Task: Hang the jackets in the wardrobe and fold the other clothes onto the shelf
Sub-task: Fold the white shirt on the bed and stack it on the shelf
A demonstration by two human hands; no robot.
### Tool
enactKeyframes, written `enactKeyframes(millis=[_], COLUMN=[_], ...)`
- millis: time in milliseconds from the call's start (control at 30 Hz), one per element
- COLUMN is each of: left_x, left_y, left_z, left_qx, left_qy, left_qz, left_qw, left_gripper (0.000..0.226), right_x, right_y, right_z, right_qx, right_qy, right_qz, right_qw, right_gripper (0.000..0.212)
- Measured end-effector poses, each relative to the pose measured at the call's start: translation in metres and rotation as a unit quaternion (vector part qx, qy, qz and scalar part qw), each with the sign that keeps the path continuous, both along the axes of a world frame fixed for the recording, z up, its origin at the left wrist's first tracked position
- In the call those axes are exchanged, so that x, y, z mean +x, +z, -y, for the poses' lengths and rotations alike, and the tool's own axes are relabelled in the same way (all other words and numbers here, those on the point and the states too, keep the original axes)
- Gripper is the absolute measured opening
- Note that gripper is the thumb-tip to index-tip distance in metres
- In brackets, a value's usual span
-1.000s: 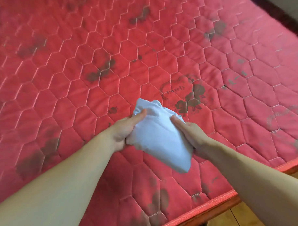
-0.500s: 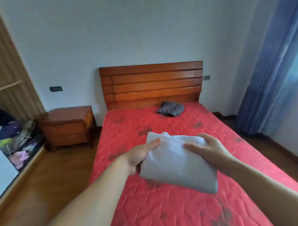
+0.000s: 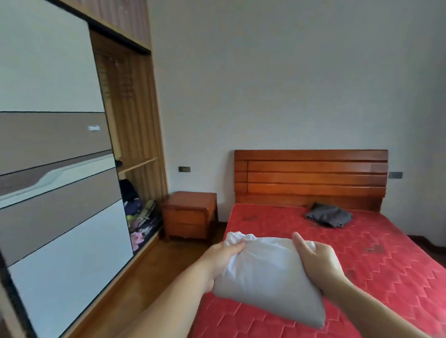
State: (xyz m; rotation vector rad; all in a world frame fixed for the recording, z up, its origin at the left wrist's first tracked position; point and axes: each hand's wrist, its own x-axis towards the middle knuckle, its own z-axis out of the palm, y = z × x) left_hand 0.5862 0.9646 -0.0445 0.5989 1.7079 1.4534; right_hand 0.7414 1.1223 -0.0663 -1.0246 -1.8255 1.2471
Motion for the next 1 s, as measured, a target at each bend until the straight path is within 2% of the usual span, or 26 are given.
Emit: enactKeyframes(millis=[133, 200, 267, 367, 500, 600, 667, 767, 833, 933, 1000], left_x=[0.010, 0.003, -0.011, -0.036, -0.078, -0.126, -0.165, -0.218, -0.246, -0.294, -0.328], left_y=[0.007, 0.009, 0.011, 0.018, 0.022, 0.024, 0.025, 0.023, 0.017, 0.009, 0.003], left_z=[0.068, 0.104, 0.139, 0.193, 0.267, 0.337, 0.388, 0.450, 0.480, 0.503, 0.501], left_qx=[-0.057, -0.072, -0.072, -0.067, -0.056, -0.046, -0.053, -0.052, -0.054, -0.037, -0.016], left_qy=[0.099, 0.142, 0.169, 0.211, 0.260, 0.310, 0.341, 0.361, 0.367, 0.347, 0.309], left_qz=[-0.083, -0.141, -0.178, -0.217, -0.298, -0.320, -0.307, -0.255, -0.206, -0.126, -0.079], left_qw=[0.990, 0.977, 0.967, 0.951, 0.917, 0.894, 0.887, 0.895, 0.905, 0.928, 0.948], left_gripper=[0.026, 0.035, 0.043, 0.035, 0.042, 0.042, 0.037, 0.034, 0.042, 0.070, 0.069], right_x=[-0.020, -0.039, -0.061, -0.095, -0.151, -0.213, -0.264, -0.335, -0.371, -0.415, -0.442], right_y=[-0.008, -0.006, 0.003, 0.024, 0.045, 0.052, 0.051, 0.048, 0.044, 0.038, 0.039], right_z=[0.053, 0.084, 0.115, 0.163, 0.231, 0.296, 0.344, 0.401, 0.427, 0.443, 0.438], right_qx=[-0.008, -0.013, -0.018, -0.020, 0.002, 0.004, -0.011, -0.022, -0.029, -0.038, -0.039], right_qy=[0.053, 0.086, 0.121, 0.158, 0.201, 0.245, 0.271, 0.295, 0.311, 0.318, 0.304], right_qz=[0.008, 0.012, 0.011, 0.004, 0.010, 0.008, 0.018, 0.015, 0.022, 0.030, 0.032], right_qw=[0.999, 0.996, 0.992, 0.987, 0.979, 0.970, 0.962, 0.955, 0.950, 0.947, 0.951], right_gripper=[0.051, 0.053, 0.052, 0.048, 0.048, 0.049, 0.049, 0.049, 0.049, 0.049, 0.051])
